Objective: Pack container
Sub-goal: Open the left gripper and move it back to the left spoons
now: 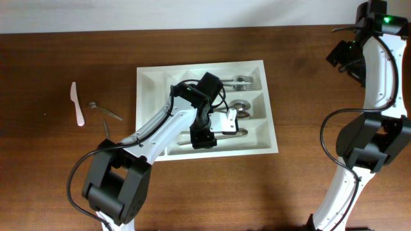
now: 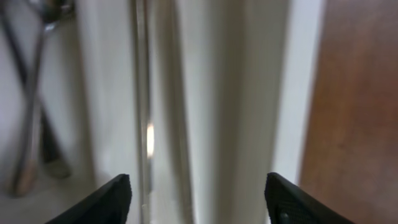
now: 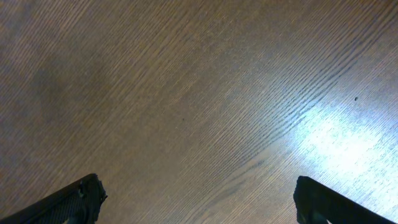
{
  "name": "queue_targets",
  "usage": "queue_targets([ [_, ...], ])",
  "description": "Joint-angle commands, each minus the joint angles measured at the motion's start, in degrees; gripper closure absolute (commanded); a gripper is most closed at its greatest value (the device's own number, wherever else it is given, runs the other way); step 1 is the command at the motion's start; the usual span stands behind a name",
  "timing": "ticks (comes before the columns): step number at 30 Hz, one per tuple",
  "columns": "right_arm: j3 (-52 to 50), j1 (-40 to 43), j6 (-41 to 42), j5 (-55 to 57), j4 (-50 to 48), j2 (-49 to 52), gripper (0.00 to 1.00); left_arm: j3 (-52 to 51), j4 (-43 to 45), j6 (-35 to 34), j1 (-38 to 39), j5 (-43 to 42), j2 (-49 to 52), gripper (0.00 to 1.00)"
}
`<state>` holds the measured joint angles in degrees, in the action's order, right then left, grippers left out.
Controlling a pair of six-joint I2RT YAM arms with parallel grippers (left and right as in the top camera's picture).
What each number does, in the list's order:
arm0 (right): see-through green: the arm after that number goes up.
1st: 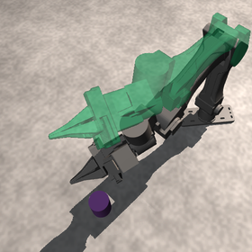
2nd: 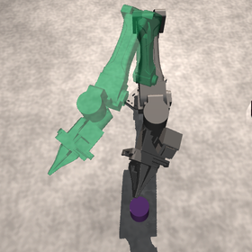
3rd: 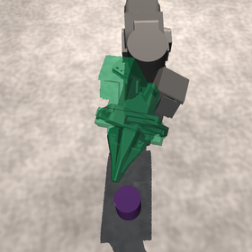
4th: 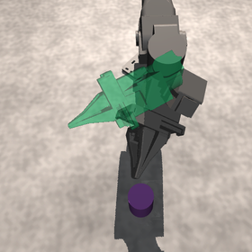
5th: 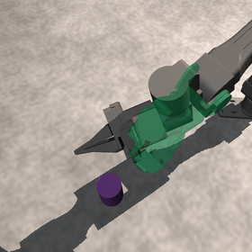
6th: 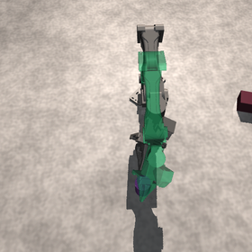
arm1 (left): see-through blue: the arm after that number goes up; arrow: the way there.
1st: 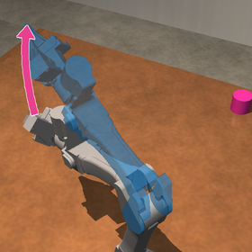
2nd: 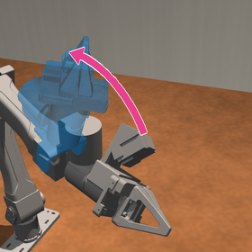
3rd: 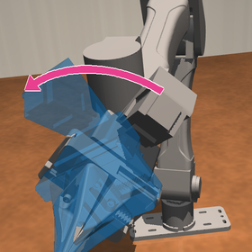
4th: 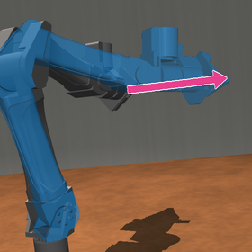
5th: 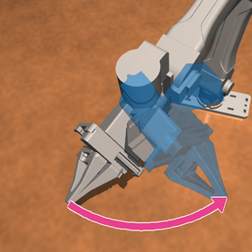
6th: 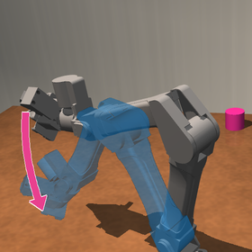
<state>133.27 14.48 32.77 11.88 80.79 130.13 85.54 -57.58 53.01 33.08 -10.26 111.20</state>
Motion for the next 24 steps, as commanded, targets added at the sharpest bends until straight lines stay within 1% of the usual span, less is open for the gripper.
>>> queue_targets([
  [1, -0.15, -0.31, 0.02, 0.13, 0.0, -1.44, 0.01, -0.52, 2.03, 0.57, -0.28, 5.51, -0.85, 0.28],
  [3, -0.15, -0.31, 0.02, 0.15, 0.0, -1.44, 0.01, -0.26, 4.39, -1.29, -0.28, 9.64, -0.87, 0.28],
  [5, -0.15, -0.31, 0.04, 0.13, 0.0, -1.44, 0.01, 0.74, 7.1, -5.33, -0.28, 14.45, -0.87, 0.28],
  [7, -0.15, -0.31, 0.02, 0.13, 0.0, -1.44, 0.01, 2.62, 8.41, -8.76, -0.31, 17.2, -0.94, 0.28],
  [12, -0.15, -0.31, 0.02, 0.13, 0.0, -1.44, 0.01, 11.08, 8.55, -16.52, -2.03, 18.23, -1.09, 0.27],
  [13, -0.15, -0.31, 0.02, 0.13, 0.0, -1.44, 0.01, 13.03, 8.55, -18.75, -2.69, 18.21, -1.09, 0.25],
  [14, -0.15, -0.31, 0.04, 0.15, 0.0, -1.44, 0.01, 14.93, 8.55, -21.0, -3.48, 18.23, -1.09, 0.2],
  [15, -0.15, -0.31, 0.02, 0.13, 0.0, -1.44, 0.01, 16.41, 8.52, -22.97, -4.22, 18.23, -1.09, 0.01],
  [20, -0.15, -0.31, 0.02, 0.13, 0.0, -1.44, 0.01, 22.73, 8.5, -36.48, -10.29, 18.23, -1.09, 0.01],
  [24, -0.15, -0.31, 0.04, 0.13, 0.0, -1.44, 0.01, 23.82, 6.86, -48.19, -18.4, 18.23, -1.09, 0.01],
])
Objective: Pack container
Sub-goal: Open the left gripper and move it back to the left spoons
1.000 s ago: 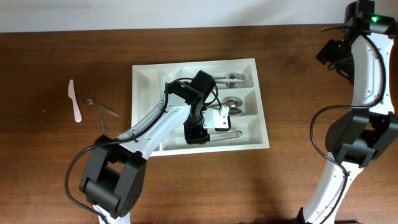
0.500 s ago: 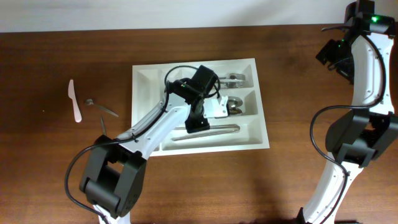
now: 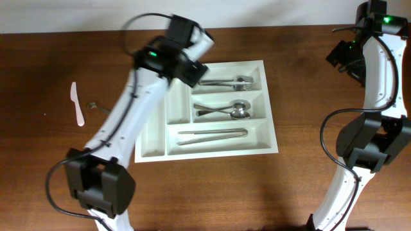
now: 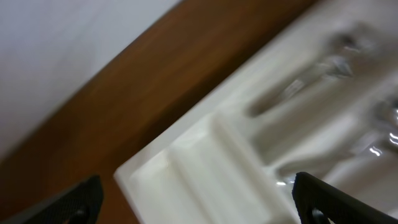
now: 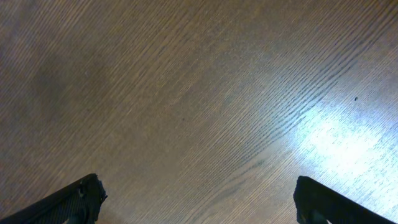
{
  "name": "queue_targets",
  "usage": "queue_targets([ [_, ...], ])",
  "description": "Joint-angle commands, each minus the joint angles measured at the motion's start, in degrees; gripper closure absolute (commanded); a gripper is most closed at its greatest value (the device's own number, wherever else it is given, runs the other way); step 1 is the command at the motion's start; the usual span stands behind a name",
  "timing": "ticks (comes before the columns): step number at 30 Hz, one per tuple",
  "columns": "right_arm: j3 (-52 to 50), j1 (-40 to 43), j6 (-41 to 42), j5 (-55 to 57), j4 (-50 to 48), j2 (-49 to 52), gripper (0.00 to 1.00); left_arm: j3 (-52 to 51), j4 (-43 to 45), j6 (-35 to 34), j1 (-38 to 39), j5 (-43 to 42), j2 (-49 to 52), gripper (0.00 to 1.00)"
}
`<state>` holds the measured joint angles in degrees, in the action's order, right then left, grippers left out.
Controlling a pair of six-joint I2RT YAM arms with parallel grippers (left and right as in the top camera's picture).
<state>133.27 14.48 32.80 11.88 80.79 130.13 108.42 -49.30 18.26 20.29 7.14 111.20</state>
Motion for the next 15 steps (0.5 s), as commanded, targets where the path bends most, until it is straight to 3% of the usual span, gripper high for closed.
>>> queue_targets([
  [1, -0.15, -0.31, 0.0, 0.13, 0.0, -1.44, 0.01, 0.92, -2.51, -16.7, -7.98, 0.81, -1.09, 0.01],
  [4, -0.15, -0.31, 0.0, 0.13, 0.0, -1.44, 0.01, 0.92, -5.53, -23.74, -14.84, -2.4, -1.09, 0.01],
  [10, -0.15, -0.31, 0.02, 0.13, 0.0, -1.44, 0.01, 0.92, -11.72, -24.06, -24.94, -19.54, -1.07, 0.01],
  [13, -0.15, -0.31, 0.02, 0.15, 0.0, -1.44, 0.01, 0.74, -14.08, -24.04, -27.26, -20.9, -1.07, 0.0],
  [15, -0.15, -0.31, 0.02, 0.13, 0.0, -1.44, 0.01, 0.31, -14.49, -25.22, -28.15, -19.61, -1.05, 0.06],
])
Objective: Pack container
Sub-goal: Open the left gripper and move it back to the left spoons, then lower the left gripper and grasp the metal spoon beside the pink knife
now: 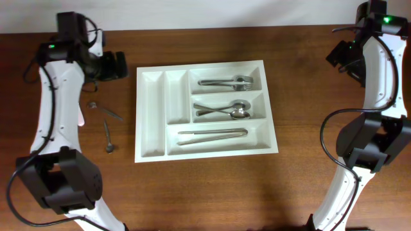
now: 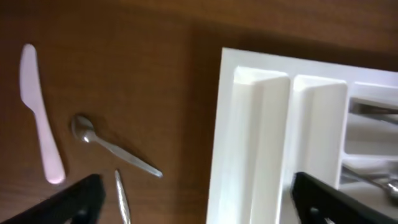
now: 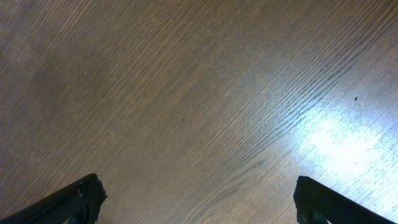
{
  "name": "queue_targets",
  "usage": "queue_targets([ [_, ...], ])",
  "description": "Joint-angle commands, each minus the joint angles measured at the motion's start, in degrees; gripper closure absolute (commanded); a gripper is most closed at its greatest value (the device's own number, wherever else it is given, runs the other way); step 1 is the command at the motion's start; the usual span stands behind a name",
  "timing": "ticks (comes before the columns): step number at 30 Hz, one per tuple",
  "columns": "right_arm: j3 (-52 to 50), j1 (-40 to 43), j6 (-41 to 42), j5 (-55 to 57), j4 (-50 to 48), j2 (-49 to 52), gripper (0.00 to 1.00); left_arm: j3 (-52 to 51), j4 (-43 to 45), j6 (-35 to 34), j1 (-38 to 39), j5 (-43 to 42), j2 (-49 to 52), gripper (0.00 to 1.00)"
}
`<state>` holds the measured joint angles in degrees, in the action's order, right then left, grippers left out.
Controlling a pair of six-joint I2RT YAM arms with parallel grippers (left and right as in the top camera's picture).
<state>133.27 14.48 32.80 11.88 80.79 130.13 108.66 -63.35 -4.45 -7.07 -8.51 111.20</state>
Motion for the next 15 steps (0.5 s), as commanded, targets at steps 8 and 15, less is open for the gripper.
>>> queue_targets([
  [8, -0.15, -0.31, 0.0, 0.13, 0.0, -1.44, 0.01, -6.88, -6.95, -41.92, -1.36, 19.32, 2.1, 0.05],
  [15, -0.15, -0.31, 0.0, 0.13, 0.0, -1.44, 0.01, -12.22, -3.87, -54.99, -1.36, 19.32, 5.18, 0.05],
])
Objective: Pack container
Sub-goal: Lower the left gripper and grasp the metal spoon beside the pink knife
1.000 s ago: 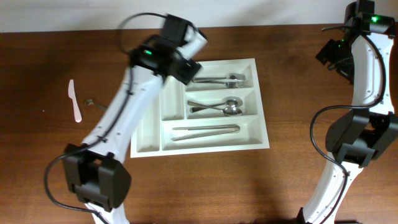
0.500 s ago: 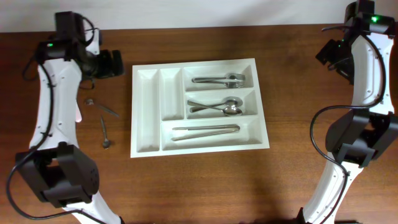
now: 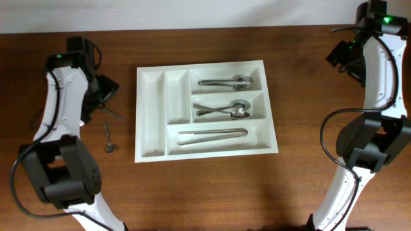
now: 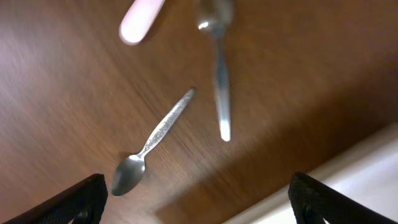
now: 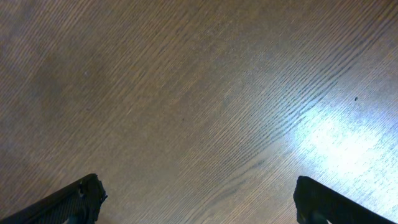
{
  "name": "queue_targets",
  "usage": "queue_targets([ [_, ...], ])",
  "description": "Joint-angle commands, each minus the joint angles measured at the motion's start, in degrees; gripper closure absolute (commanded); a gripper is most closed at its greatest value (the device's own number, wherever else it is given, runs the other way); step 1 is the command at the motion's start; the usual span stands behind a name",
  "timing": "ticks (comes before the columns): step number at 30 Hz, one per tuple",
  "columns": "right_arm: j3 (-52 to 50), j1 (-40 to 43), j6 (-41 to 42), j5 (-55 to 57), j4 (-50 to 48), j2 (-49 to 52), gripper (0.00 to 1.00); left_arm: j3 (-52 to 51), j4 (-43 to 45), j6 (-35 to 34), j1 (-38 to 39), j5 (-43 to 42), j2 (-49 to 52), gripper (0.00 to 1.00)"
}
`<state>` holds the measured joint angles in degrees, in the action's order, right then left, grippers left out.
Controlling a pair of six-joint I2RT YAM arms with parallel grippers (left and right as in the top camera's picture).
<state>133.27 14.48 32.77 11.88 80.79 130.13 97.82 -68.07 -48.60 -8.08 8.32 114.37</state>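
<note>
The white cutlery tray (image 3: 151, 115) lies mid-table with forks (image 3: 226, 81), spoons (image 3: 221, 110) and knives (image 3: 212, 133) in its right compartments; its two left slots hold nothing. Left of it on the wood lie a small spoon (image 4: 149, 147), a second spoon (image 4: 219, 74) and a pink plastic knife, of which only the tip (image 4: 140, 20) shows. My left gripper (image 4: 199, 205) hangs open above these loose pieces, holding nothing. My right gripper (image 5: 198, 199) is open over bare wood at the far right (image 3: 341, 54).
The tray's white corner (image 4: 373, 180) shows at the lower right of the left wrist view. In the overhead view my left arm (image 3: 61, 109) covers most of the pink knife. The small spoon (image 3: 108, 136) lies just below the arm.
My left gripper has moved from the table's back left corner down and closer to the loose cutlery, now right over the two spoons. The right arm has not moved.
My left gripper was open low inside the tray's knife compartment. Then it was raised over the tray's back left corner, then at the far left of the table, looking at the loose cutlery. Now it hangs open over the spoons. The right arm stayed still throughout.
</note>
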Motion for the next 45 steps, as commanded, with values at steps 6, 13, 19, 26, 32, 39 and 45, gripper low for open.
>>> queue_targets([
  [6, -0.15, -0.31, 0.02, 0.13, 0.0, -1.44, 0.01, -1.38, 7.02, -11.39, -0.35, 3.5, 5.42, 0.09],
  [13, -0.15, -0.31, 0.02, 0.13, 0.0, -1.44, 0.01, -1.38, 11.17, -11.43, -0.42, 6.19, 10.58, 0.08],
  [19, -0.15, -0.31, 0.02, 0.13, 0.0, -1.44, 0.01, -1.38, 13.73, -11.41, -1.14, 6.51, 14.03, 0.08],
  [26, -0.15, -0.31, 0.02, 0.13, 0.0, -1.44, 0.01, -1.38, 17.53, -11.37, -2.67, 6.49, 16.37, 0.17],
  [32, -0.15, -0.31, 0.02, 0.15, 0.0, -1.44, 0.01, -1.38, 19.02, -10.99, -3.43, 3.61, 18.23, 0.46],
  [39, -0.15, -0.31, 0.04, 0.13, 0.0, -1.44, 0.01, -1.38, 16.5, -9.2, -3.32, -2.64, 20.22, 0.71],
  [45, -0.15, -0.31, 0.02, 0.15, 0.0, -1.44, 0.01, -1.38, 12.87, -9.16, -3.34, -2.75, 20.26, 0.85],
])
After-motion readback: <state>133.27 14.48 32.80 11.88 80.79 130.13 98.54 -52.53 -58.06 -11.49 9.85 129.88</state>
